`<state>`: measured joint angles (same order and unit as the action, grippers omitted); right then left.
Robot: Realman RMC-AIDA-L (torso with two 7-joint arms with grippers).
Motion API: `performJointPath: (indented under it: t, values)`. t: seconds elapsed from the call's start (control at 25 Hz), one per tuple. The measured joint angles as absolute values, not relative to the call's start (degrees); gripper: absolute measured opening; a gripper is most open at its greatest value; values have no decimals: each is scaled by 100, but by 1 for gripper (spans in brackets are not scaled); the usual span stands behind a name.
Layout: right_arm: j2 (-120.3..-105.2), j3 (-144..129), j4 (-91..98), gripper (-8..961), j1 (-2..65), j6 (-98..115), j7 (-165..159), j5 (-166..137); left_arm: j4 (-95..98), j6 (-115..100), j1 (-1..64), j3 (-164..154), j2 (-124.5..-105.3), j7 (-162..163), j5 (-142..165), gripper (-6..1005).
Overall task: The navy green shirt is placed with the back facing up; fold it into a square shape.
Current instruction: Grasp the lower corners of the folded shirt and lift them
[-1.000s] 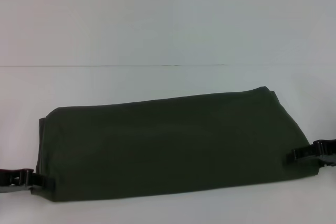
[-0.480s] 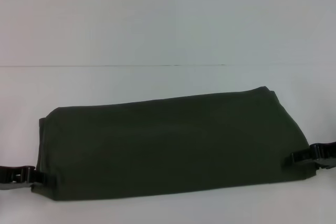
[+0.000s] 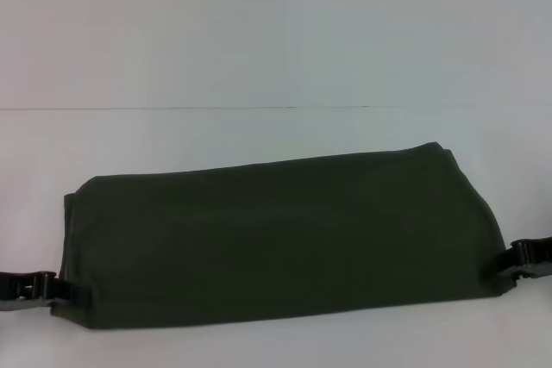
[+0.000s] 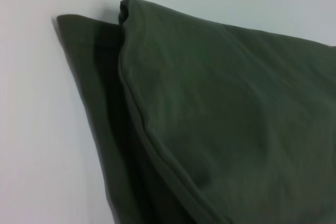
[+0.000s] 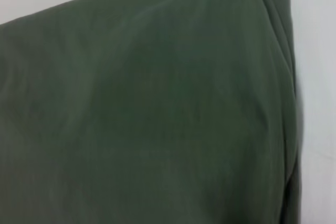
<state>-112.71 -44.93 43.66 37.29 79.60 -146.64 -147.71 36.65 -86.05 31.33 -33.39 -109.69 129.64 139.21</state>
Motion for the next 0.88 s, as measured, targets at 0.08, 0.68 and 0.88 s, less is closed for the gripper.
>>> performJointPath:
  t: [0.08, 0.68, 0.88]
  values:
    - [-11271, -4479, 4370, 532, 3731, 7963, -14661, -14773, 3665, -8605, 3134, -3339, -10968, 12964, 13921, 55]
    - [-11181, -4469, 4378, 22, 3708, 8102, -14632, -14773, 3665, -8637, 3146, -3332, -10950, 12964, 13915, 56]
    - [-11081, -4364, 4378, 9, 3693, 8485, -14461, -14719, 3665, -8833, 3147, -3331, -10901, 12964, 13915, 56]
